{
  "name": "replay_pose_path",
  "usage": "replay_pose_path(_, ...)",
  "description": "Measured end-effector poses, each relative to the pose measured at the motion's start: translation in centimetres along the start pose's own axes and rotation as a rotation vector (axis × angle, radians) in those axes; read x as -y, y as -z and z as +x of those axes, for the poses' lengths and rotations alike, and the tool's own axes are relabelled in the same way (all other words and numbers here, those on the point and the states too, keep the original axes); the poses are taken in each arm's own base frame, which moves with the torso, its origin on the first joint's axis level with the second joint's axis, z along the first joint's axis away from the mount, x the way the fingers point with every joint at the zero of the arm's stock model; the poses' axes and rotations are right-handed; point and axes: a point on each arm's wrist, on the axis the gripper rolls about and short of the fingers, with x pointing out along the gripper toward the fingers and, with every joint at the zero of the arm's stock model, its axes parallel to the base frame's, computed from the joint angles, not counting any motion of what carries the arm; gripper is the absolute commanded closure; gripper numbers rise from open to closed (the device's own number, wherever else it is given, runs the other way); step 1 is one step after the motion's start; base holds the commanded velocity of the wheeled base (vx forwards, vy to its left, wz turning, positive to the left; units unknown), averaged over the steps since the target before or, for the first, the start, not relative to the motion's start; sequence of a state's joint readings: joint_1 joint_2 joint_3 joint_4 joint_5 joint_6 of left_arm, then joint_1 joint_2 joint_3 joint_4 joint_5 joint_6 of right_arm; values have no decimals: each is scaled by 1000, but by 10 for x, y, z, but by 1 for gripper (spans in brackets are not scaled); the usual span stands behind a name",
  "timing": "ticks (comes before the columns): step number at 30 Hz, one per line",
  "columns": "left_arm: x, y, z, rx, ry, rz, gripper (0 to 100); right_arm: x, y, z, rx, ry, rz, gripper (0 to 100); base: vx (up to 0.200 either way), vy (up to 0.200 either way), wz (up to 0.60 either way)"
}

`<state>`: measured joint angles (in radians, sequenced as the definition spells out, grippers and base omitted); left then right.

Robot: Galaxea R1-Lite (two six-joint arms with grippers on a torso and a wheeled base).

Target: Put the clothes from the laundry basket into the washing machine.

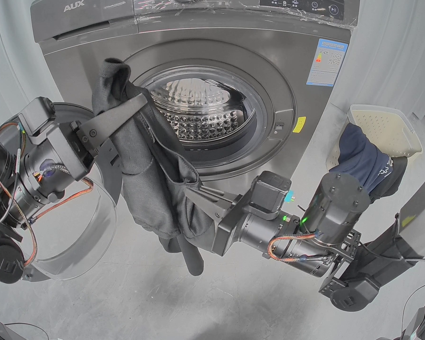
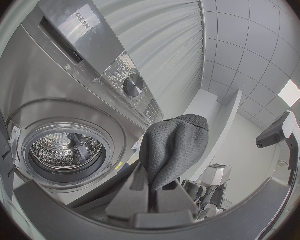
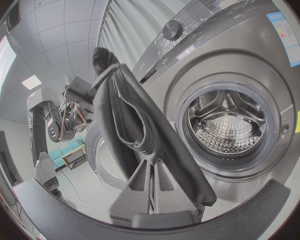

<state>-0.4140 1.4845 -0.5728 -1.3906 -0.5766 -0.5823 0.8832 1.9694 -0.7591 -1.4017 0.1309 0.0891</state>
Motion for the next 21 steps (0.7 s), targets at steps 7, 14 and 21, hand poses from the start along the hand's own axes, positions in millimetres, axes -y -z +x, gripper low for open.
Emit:
replay_pose_path(7, 0, 0, 0, -2, 0, -1, 100, 19, -33, -17, 57, 72, -22, 100, 0, 0, 0)
replay_pose_path(14, 2, 2, 0, -13, 21, -4, 100, 44, -75, -35, 171, 188, -65, 100, 0, 0, 0)
replay_pose_path(21, 3, 3, 7, -13, 39, -5, 100, 54, -104, -39, 268, 231, -100, 100, 0, 0, 0)
